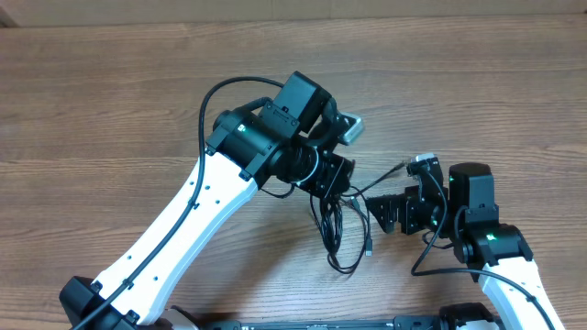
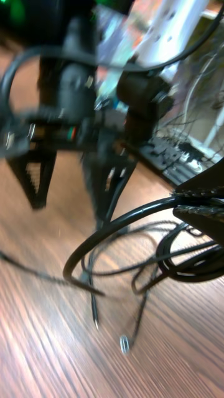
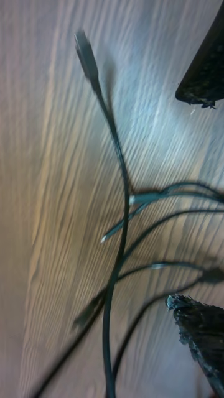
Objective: Untangle cables
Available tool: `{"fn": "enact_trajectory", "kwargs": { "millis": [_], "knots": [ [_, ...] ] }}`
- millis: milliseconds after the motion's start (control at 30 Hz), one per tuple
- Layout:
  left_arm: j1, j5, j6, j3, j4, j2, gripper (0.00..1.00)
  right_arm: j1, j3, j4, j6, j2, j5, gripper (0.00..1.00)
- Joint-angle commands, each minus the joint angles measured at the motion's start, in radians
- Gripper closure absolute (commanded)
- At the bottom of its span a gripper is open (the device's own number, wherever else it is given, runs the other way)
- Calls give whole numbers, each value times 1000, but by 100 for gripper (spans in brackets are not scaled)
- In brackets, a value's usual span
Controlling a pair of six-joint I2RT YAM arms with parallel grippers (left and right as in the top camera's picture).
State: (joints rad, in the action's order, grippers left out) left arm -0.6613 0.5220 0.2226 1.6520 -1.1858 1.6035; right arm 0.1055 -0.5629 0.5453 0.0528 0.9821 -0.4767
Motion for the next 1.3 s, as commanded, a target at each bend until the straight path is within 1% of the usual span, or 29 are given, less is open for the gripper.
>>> {"fn": "enact_trajectory", "kwargs": {
  "millis": [0, 133, 233, 333, 400, 467, 567, 867, 933, 1000, 1067, 1267],
  "knots": [
    [2, -131, 144, 23, 6, -14, 96, 0, -24, -28, 0, 0, -137, 0],
    [2, -175, 252, 23, 22, -14, 96, 0, -24, -43, -1, 0, -262, 0],
    [2, -186, 337, 23, 64, -14, 96, 0, -24, -38, -5, 0, -397, 0],
    [2, -189, 387, 23, 116, -14, 96, 0, -24, -48, -5, 0, -527, 0],
    [2, -188, 426, 23, 149, -14, 96, 0, -24, -59, -6, 0, -581, 0],
    [2, -188, 455, 23, 172, -14, 96, 0, -24, -69, -63, 0, -579, 0],
    [2, -186, 464, 23, 201, -14, 96, 0, -24, -100, -187, 0, -579, 0],
    [2, -124, 463, 23, 251, -14, 96, 0, -24, -196, -662, 0, -579, 0],
    [2, -121, 462, 23, 266, -14, 96, 0, -24, -197, -725, 0, -575, 0],
    [8, -120, 468, 23, 276, -14, 96, 0, -24, -197, -742, 0, -572, 0],
    [21, -118, 499, 23, 277, -14, 96, 0, -24, -198, -741, 0, -571, 0],
    [79, -28, 520, 23, 280, -14, 96, 0, -24, -197, -742, 0, -543, 0]
  ]
}}
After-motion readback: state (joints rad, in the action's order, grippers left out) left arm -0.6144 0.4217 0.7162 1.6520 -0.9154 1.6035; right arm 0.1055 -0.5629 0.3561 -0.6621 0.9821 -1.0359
